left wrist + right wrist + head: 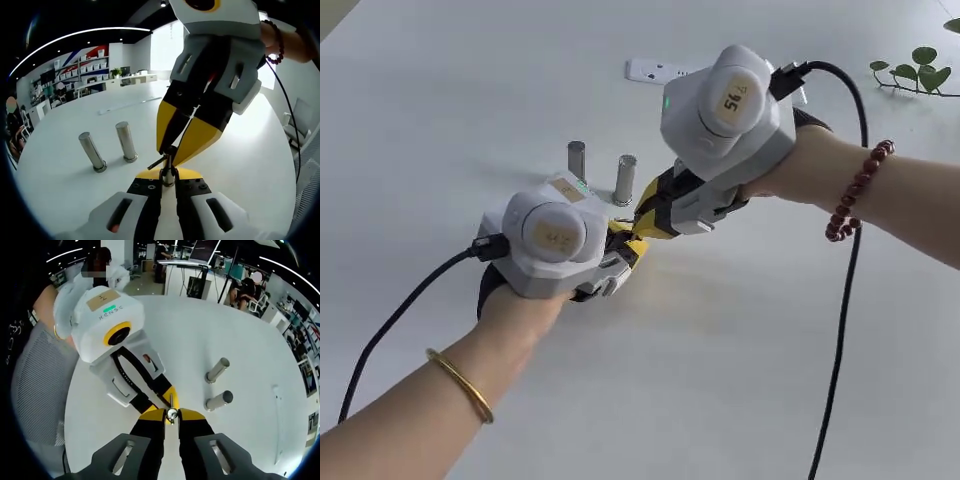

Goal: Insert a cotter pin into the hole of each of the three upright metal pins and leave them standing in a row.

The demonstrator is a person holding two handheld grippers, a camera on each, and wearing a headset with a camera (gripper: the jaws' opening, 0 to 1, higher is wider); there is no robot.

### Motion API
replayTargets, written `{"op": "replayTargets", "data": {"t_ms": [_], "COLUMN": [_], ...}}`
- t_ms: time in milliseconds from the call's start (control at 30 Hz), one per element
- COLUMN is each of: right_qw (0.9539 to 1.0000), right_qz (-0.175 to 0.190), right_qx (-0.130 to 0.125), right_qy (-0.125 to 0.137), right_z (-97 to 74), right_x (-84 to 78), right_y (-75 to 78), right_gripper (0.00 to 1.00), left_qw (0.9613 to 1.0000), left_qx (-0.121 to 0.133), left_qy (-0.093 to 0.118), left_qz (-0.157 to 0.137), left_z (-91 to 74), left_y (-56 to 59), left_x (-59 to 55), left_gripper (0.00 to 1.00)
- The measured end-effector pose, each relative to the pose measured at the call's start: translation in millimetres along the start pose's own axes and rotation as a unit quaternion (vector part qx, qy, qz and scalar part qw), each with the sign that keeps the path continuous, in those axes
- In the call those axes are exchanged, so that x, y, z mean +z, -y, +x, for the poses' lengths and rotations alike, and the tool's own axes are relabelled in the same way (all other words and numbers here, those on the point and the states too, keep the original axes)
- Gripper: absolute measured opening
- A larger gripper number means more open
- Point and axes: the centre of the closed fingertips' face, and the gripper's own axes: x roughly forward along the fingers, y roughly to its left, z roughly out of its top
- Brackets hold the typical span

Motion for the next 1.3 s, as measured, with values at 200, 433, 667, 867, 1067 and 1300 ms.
{"op": "replayTargets", "data": {"t_ms": [200, 433, 667, 867, 1067, 1300], "right_qw": [1.0000, 1.0000, 1.0000, 0.9999, 0.9999, 0.9999], "right_qz": [0.000, 0.005, 0.003, 0.011, 0.007, 0.007], "right_qx": [0.001, 0.001, 0.004, 0.008, 0.011, 0.013], "right_qy": [0.001, 0.003, -0.005, -0.006, -0.007, -0.009], "right_z": [7.3, 13.1, 16.1, 18.1, 17.9, 17.4], "right_x": [10.9, 19.0, 17.2, 16.1, 16.2, 16.1], "right_y": [5.8, 12.6, 13.8, 15.8, 14.0, 12.7], "right_gripper": [0.04, 0.04, 0.04, 0.04, 0.04, 0.04], "left_qw": [1.0000, 1.0000, 0.9999, 0.9992, 0.9991, 0.9992], "left_qx": [0.004, 0.006, 0.000, -0.001, -0.002, 0.002], "left_qy": [-0.001, 0.000, 0.005, 0.012, 0.011, 0.007], "left_qz": [0.000, -0.003, -0.013, -0.038, -0.041, -0.038], "left_z": [-4.2, -7.1, -5.3, -4.9, -4.3, -4.2], "left_y": [-14.4, -25.9, -26.5, -26.9, -26.6, -26.3], "left_x": [-2.2, -3.2, -4.6, -5.8, -5.5, -5.4], "left_gripper": [0.07, 0.07, 0.07, 0.07, 0.08, 0.08]}}
